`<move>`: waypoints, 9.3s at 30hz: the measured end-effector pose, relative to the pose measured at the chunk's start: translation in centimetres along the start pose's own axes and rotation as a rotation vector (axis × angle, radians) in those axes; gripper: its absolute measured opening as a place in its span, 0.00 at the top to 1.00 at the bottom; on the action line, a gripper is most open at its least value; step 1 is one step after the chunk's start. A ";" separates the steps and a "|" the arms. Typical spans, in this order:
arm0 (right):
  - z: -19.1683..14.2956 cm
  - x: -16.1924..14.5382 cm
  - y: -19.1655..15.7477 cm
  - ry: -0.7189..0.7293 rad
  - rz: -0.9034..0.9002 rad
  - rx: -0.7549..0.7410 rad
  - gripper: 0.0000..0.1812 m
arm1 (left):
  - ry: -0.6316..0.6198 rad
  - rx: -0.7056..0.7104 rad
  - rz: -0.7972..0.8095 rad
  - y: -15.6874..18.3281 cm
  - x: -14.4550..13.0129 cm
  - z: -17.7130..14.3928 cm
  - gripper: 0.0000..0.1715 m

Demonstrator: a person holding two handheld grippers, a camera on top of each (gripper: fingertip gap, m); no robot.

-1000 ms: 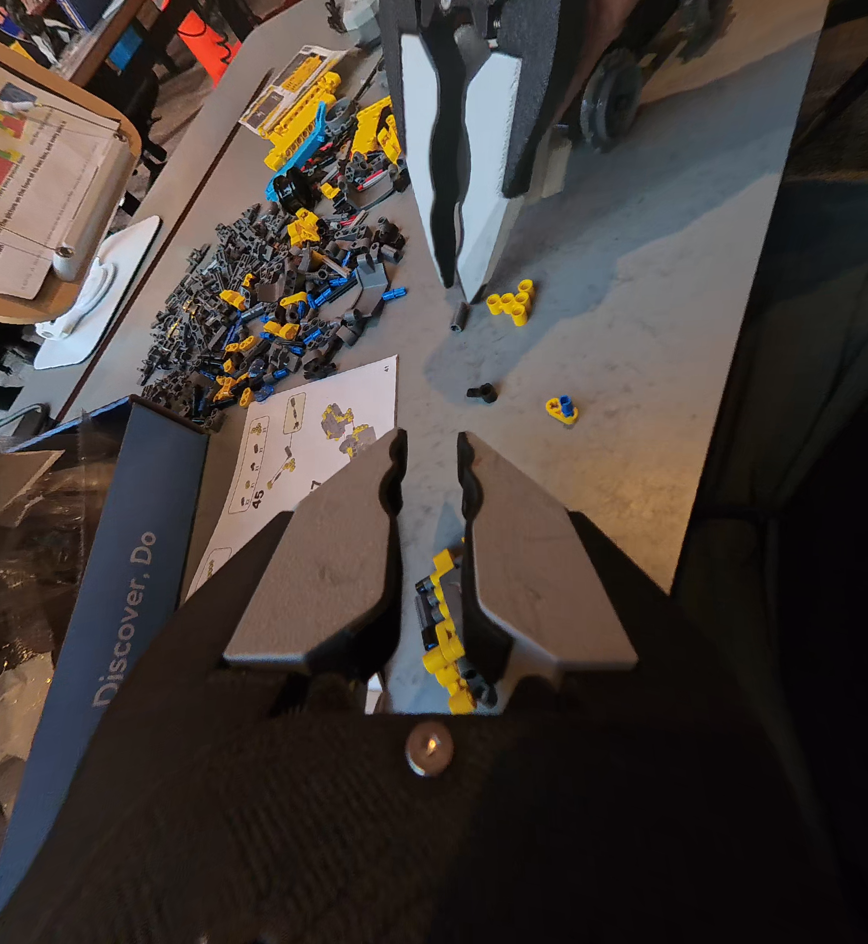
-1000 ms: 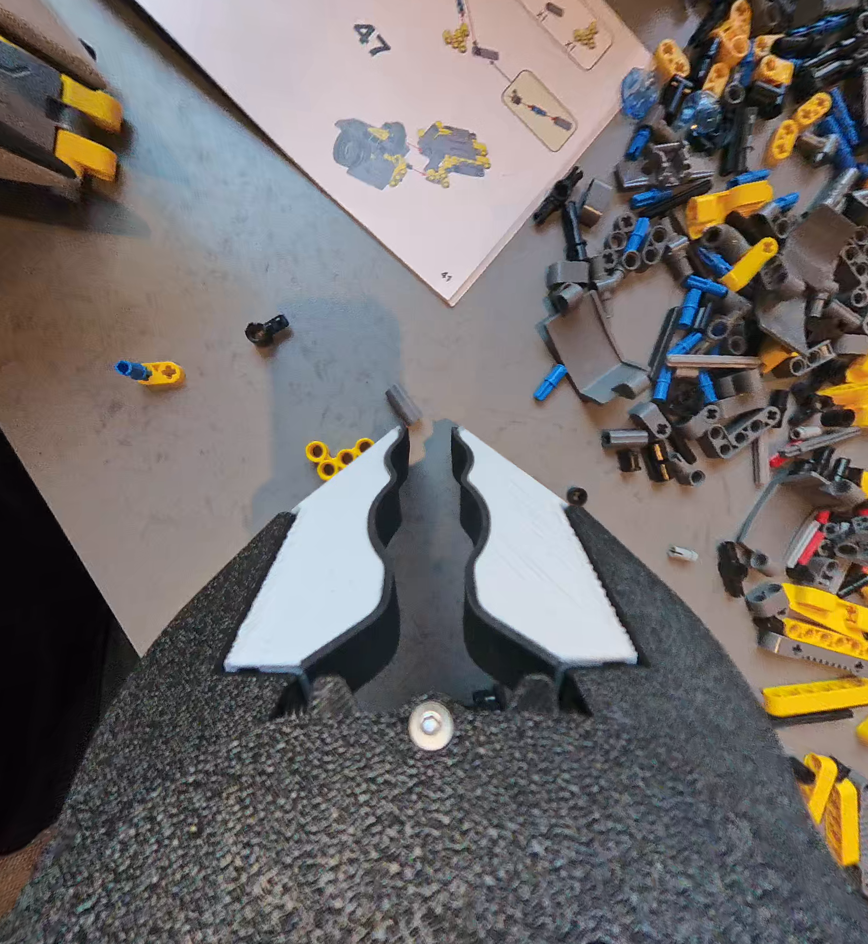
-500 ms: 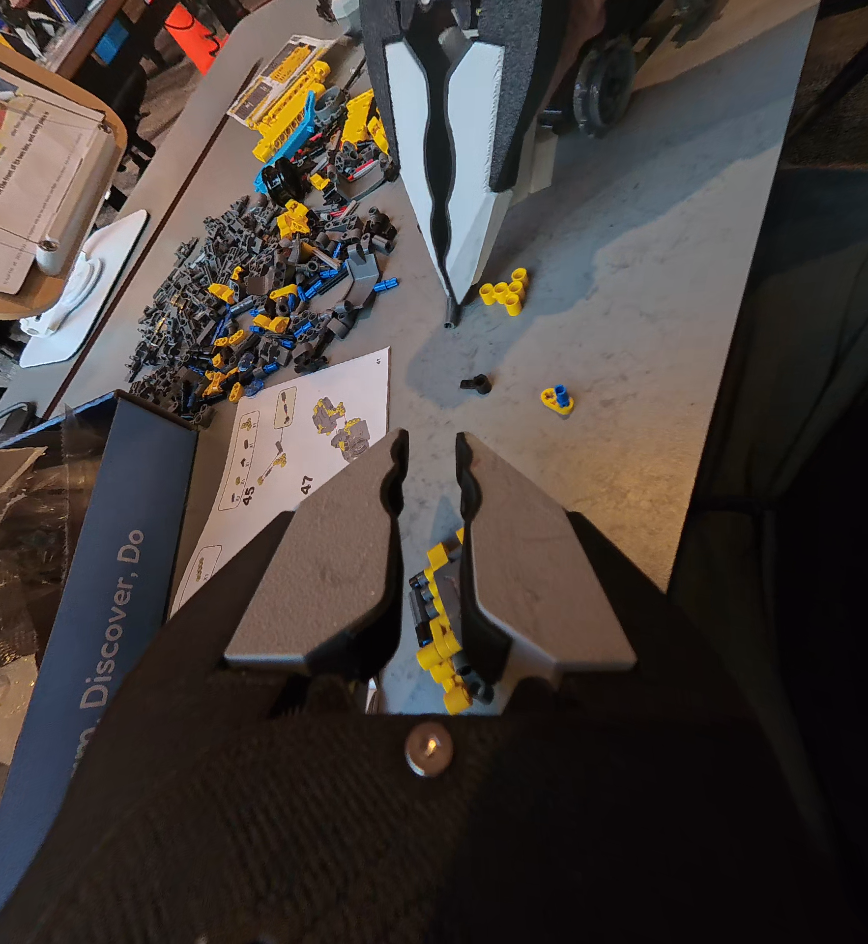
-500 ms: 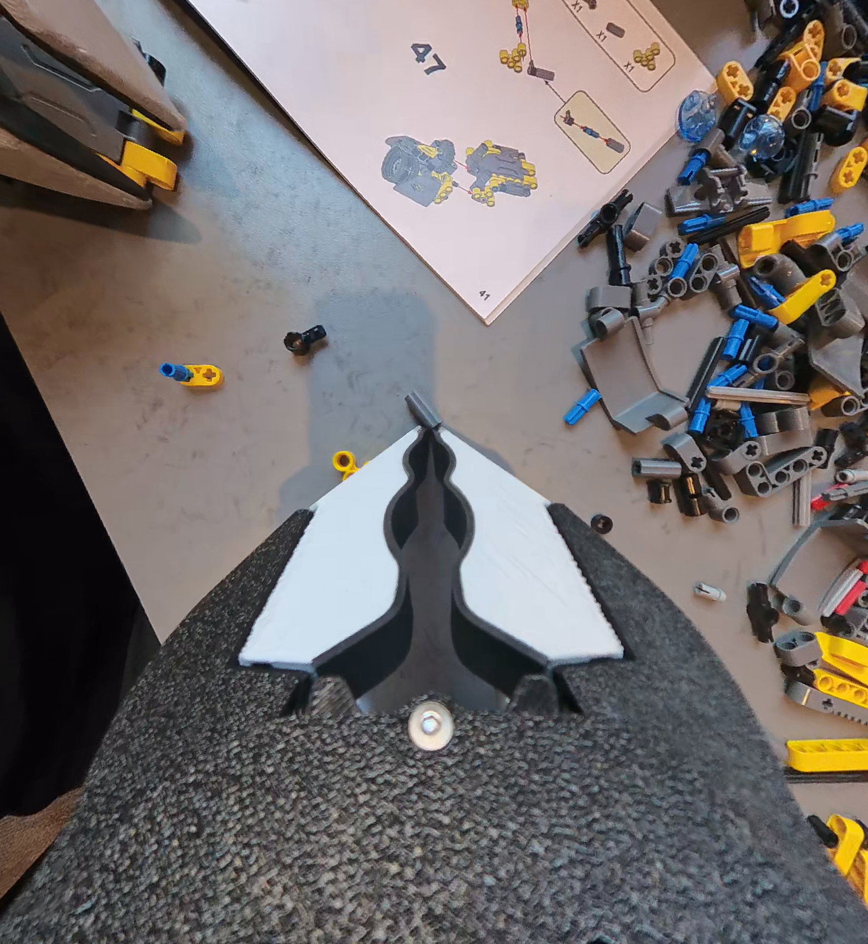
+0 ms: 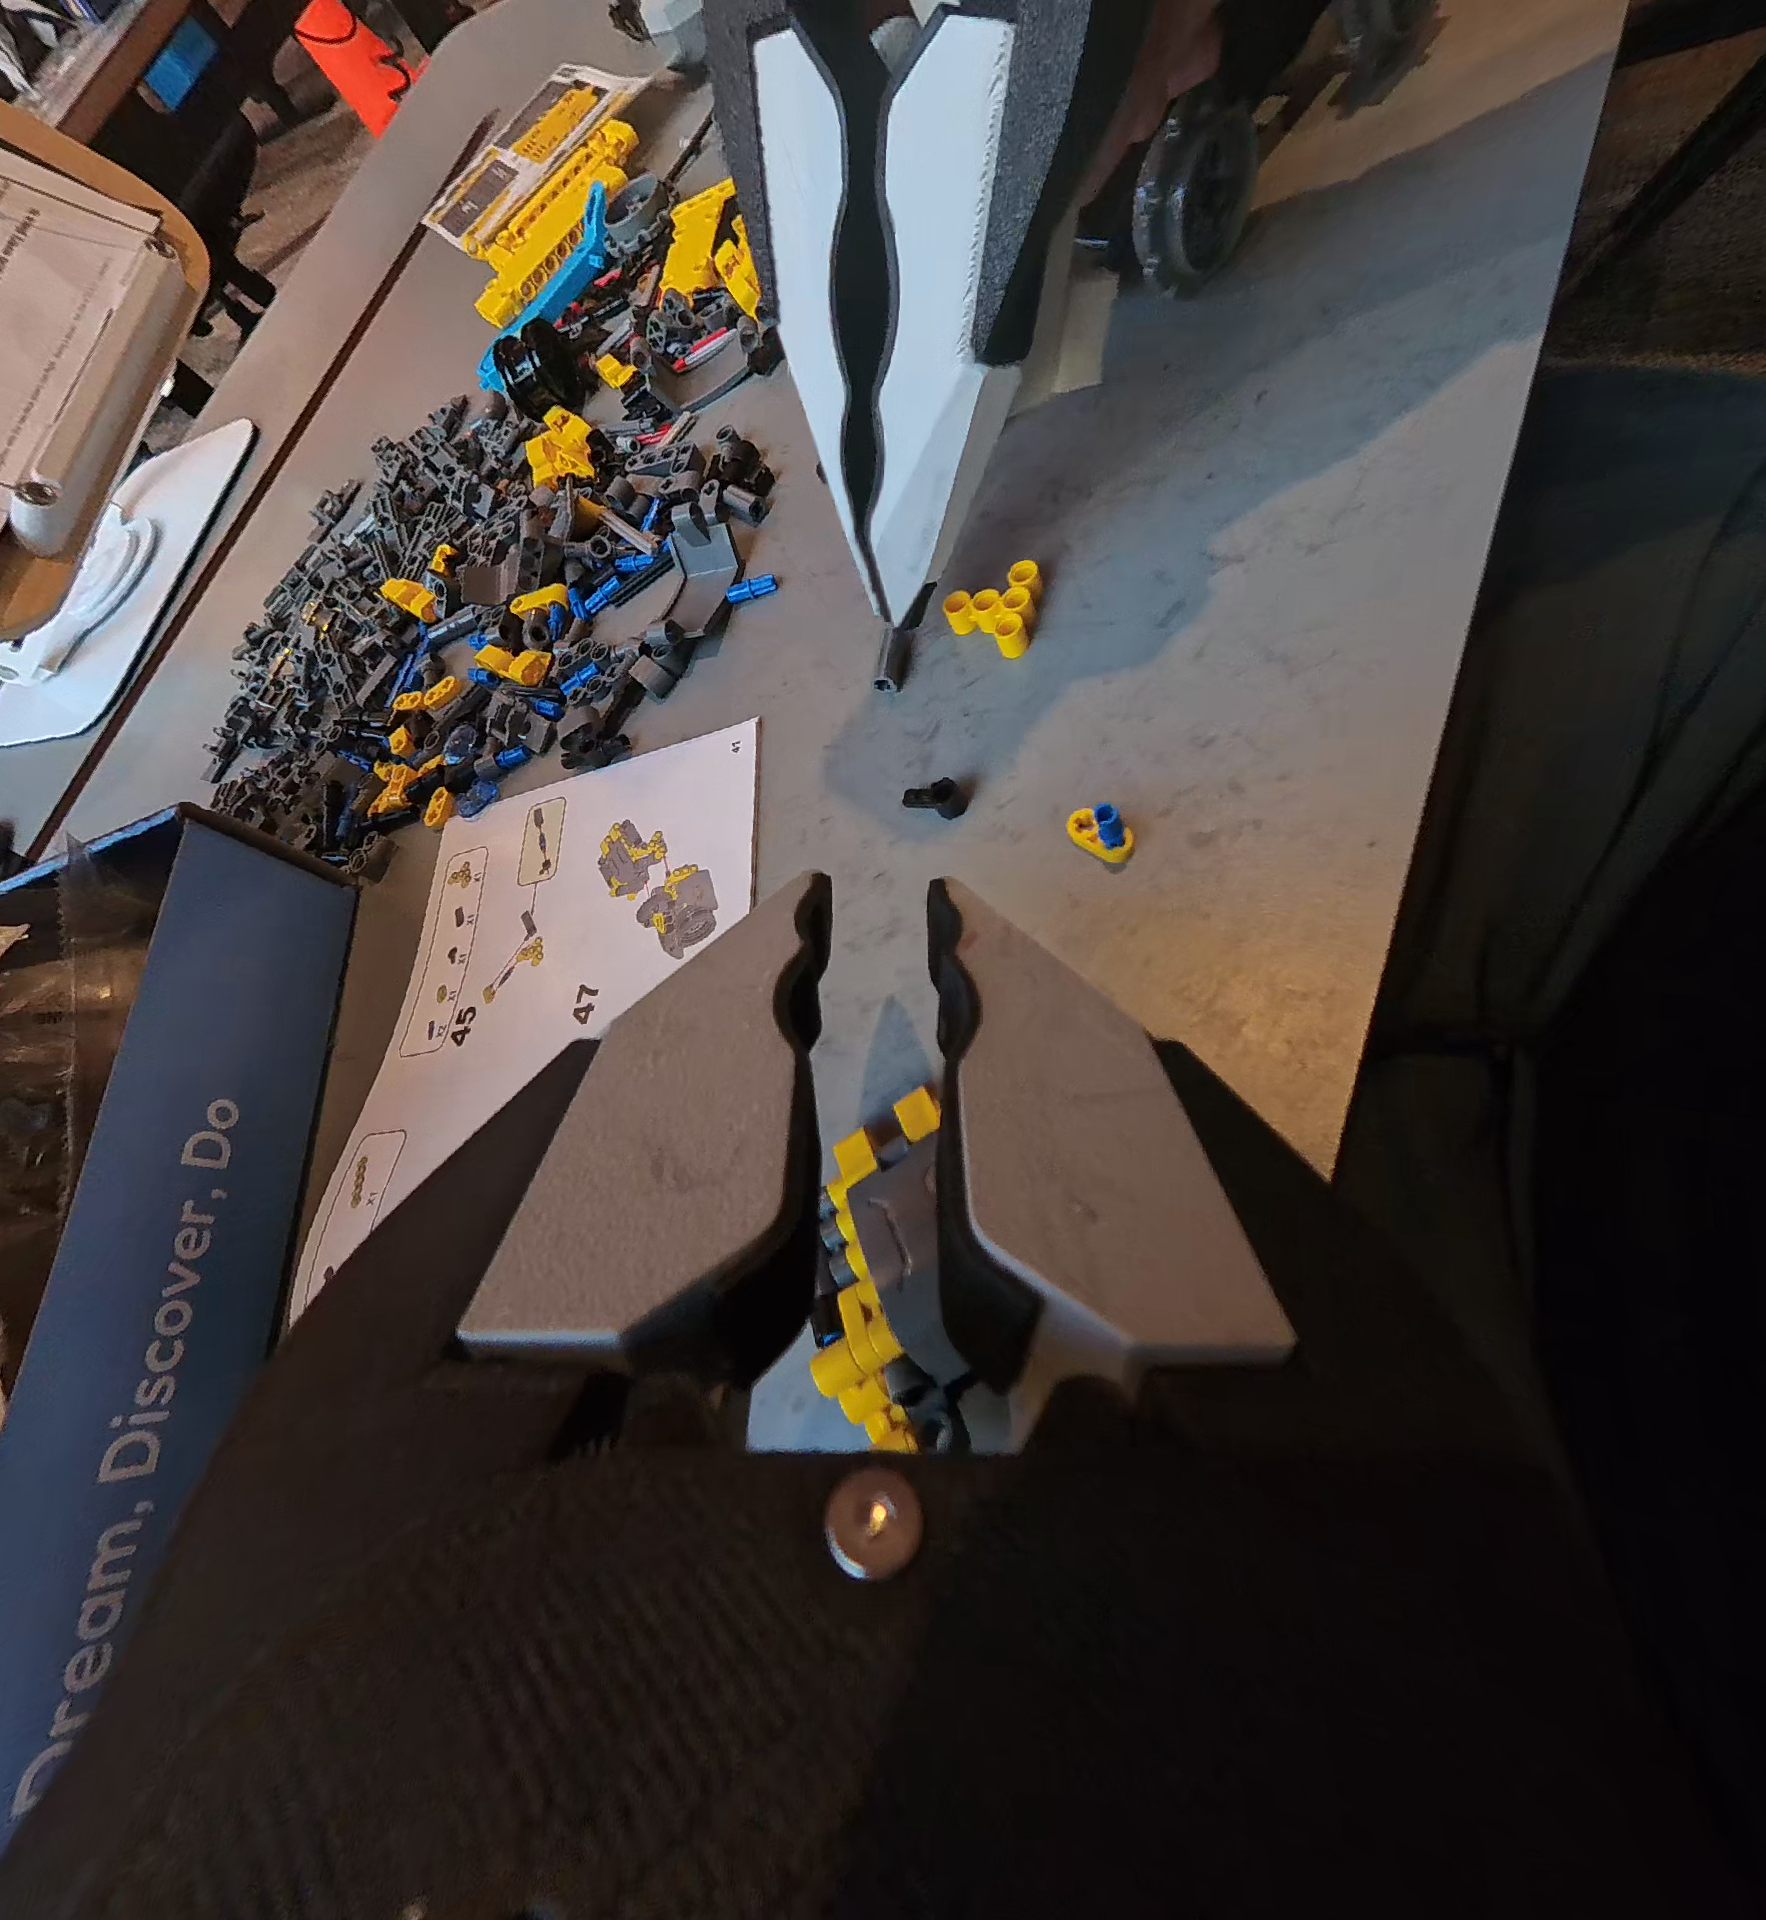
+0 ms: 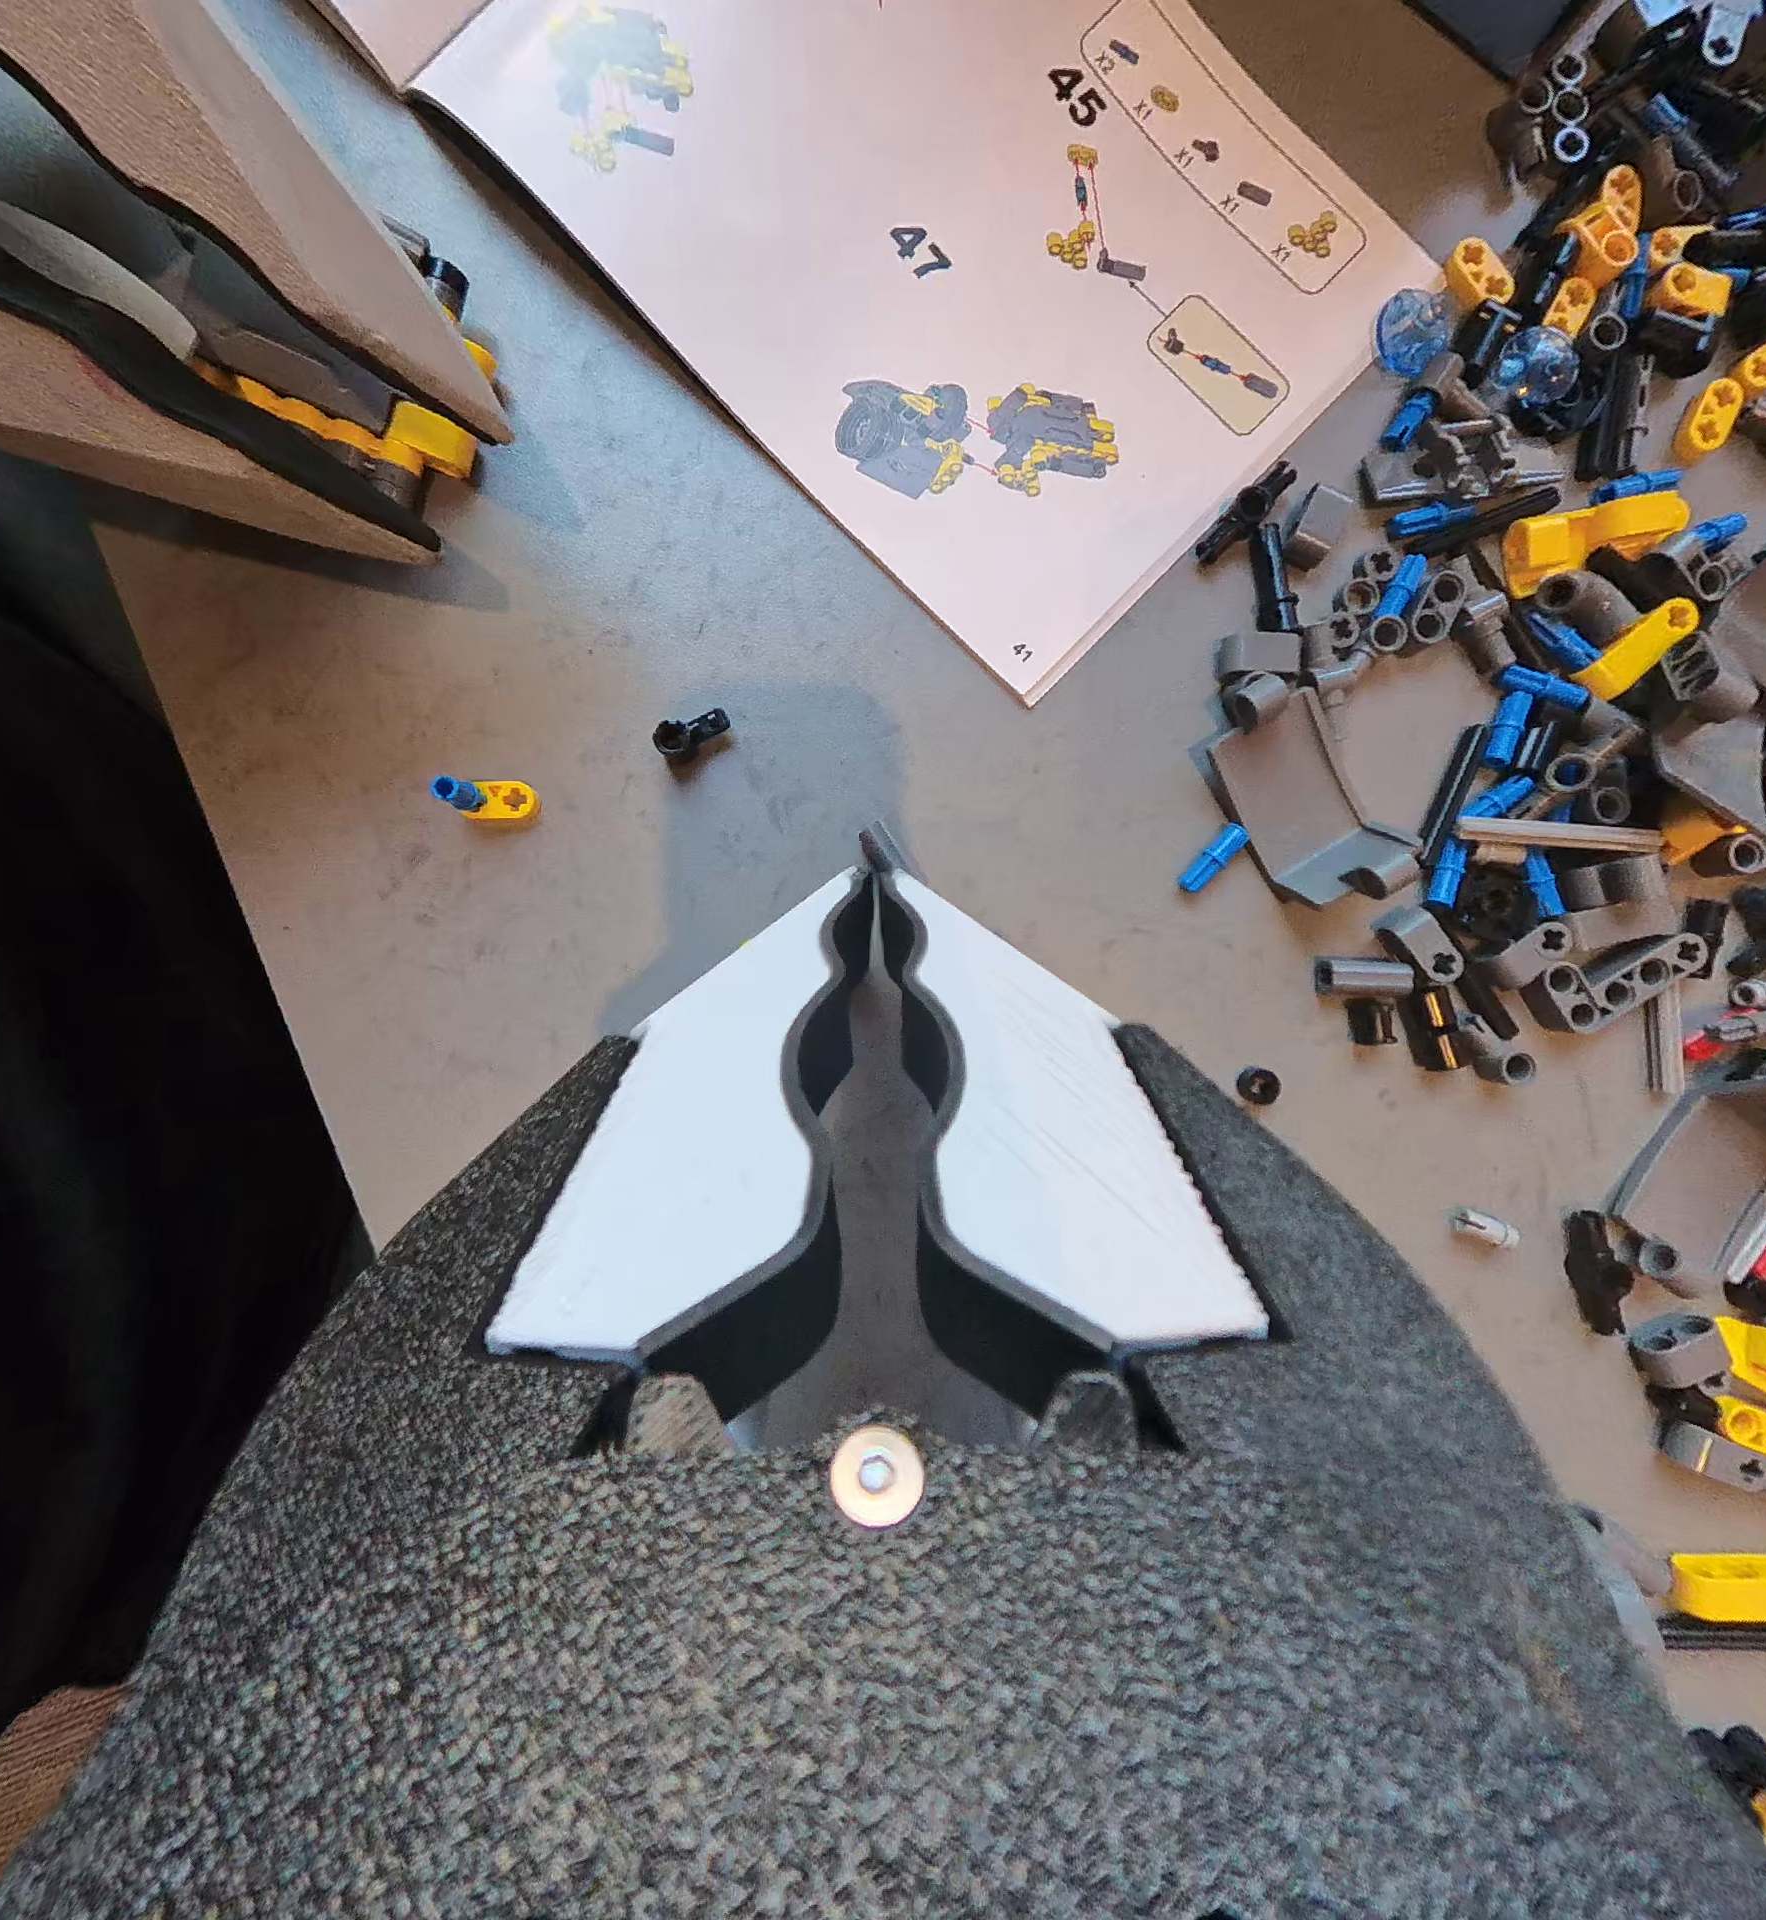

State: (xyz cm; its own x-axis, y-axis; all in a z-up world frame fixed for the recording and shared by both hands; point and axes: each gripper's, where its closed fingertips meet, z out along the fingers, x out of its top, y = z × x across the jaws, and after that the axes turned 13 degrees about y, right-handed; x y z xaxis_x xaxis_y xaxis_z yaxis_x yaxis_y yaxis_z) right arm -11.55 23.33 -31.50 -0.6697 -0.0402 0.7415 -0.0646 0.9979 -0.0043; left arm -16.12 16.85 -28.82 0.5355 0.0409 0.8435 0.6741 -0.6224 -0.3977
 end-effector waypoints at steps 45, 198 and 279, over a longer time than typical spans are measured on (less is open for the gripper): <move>-0.7 4.1 -7.5 0.094 0.135 0.416 0.97 | 0.081 -0.031 0.236 1.9 2.3 0.7 0.97; 0.4 1.1 -4.0 -0.321 -0.264 0.416 0.97 | 0.101 -0.105 -0.406 -1.4 -3.5 -7.5 0.80; 2.7 2.2 -2.0 0.109 0.014 0.008 0.97 | 0.074 -0.166 -0.509 -1.4 -3.9 -6.7 0.80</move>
State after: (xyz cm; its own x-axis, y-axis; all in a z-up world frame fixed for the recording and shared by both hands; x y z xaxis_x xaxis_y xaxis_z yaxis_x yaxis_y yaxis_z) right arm -14.88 21.09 -31.69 -0.5860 -0.0197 0.8101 -0.0617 0.9979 -0.0204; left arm -22.56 12.35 -29.11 0.1209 0.3186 0.9401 0.7462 -0.6538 0.1256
